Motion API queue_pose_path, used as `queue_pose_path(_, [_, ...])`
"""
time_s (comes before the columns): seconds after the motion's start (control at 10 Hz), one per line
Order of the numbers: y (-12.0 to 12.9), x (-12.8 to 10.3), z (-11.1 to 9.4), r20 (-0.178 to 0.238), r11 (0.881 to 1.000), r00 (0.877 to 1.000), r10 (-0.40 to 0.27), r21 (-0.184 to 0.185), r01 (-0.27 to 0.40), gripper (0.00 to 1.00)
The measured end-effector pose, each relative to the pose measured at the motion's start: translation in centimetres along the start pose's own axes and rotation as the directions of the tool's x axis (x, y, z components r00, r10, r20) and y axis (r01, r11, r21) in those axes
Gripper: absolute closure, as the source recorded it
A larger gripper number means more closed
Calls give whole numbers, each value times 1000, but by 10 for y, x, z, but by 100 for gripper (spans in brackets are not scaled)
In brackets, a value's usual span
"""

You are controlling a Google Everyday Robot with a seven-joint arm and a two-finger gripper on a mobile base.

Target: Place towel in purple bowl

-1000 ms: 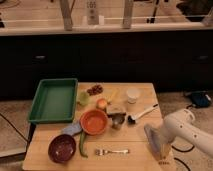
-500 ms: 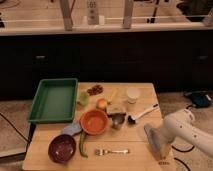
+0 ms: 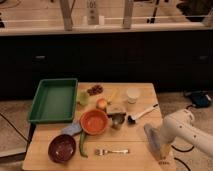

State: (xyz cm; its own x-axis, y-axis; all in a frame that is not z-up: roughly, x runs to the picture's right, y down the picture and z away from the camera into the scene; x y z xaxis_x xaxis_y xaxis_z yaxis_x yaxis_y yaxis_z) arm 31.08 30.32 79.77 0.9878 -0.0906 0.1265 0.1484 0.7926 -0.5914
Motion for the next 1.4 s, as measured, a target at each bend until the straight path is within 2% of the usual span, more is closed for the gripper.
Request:
queue_pose_path(0.2, [0,0,-1,1,1000,1000,1,1,-1,42])
queue_pose_path(0.3, [2,0,-2,1,1000,1000,2,-6,-2,55])
queue_pose_path(0.5, [1,0,-6,1,1000,1000,3,-1,-3,72])
queue_pose_path(0.7, [0,0,-11,1,1000,1000,2,3,-2,92])
queue_pose_path(0.8, [-1,0,-12,0,1000,1000,-2,2,2,98])
queue_pose_path(1.0, [3,1,-13,1,1000,1000,2,-5,-2,100])
queue_pose_path(1.1, [4,0,-17,-6,1000,1000,1,-22,-1,100])
queue_pose_path(1.4, [3,-2,-34,-33,998,999,-10,-55,9,100])
